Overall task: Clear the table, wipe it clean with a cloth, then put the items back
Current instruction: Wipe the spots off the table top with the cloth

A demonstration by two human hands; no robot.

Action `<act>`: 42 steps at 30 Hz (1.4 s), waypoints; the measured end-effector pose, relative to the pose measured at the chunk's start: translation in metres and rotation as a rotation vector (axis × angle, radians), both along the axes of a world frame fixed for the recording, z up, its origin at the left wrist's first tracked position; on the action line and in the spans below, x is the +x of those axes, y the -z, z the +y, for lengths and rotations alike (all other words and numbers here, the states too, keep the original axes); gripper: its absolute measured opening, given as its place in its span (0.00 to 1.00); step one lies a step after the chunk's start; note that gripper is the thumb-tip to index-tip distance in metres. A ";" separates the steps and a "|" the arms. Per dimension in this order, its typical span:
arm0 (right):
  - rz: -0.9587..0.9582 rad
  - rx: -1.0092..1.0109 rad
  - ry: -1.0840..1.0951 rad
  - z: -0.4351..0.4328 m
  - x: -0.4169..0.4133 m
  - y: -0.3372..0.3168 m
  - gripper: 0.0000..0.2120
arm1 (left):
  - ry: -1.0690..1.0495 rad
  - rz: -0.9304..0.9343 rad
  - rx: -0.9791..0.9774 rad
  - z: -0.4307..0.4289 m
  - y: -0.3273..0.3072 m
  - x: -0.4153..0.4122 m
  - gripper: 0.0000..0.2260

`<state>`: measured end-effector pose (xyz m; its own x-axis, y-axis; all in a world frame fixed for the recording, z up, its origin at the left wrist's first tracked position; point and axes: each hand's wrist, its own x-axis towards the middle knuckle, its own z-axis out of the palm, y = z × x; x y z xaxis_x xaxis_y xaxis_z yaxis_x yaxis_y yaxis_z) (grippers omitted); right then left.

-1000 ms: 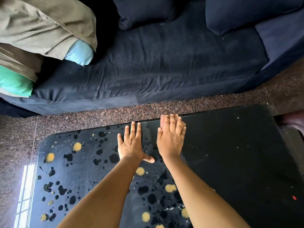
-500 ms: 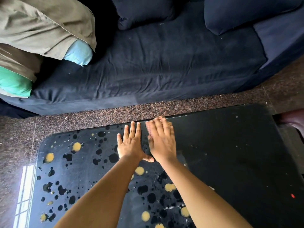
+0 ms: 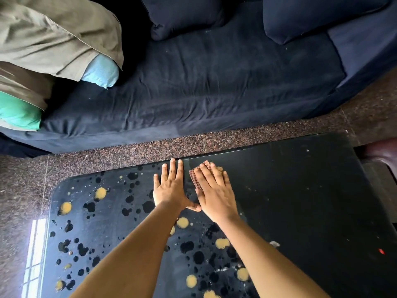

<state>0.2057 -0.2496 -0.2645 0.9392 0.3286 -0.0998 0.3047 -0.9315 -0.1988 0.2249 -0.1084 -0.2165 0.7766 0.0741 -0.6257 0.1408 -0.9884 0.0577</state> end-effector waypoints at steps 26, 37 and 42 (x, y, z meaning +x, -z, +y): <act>0.034 0.017 0.060 0.000 -0.066 -0.009 0.27 | 0.150 0.065 0.076 0.006 -0.013 0.012 0.64; 0.032 0.031 0.263 -0.003 -0.076 -0.011 0.29 | 0.106 0.030 0.011 0.006 -0.006 0.011 0.66; 0.019 -0.062 0.029 -0.044 -0.075 -0.003 0.28 | 0.085 0.022 -0.018 0.008 -0.004 0.010 0.65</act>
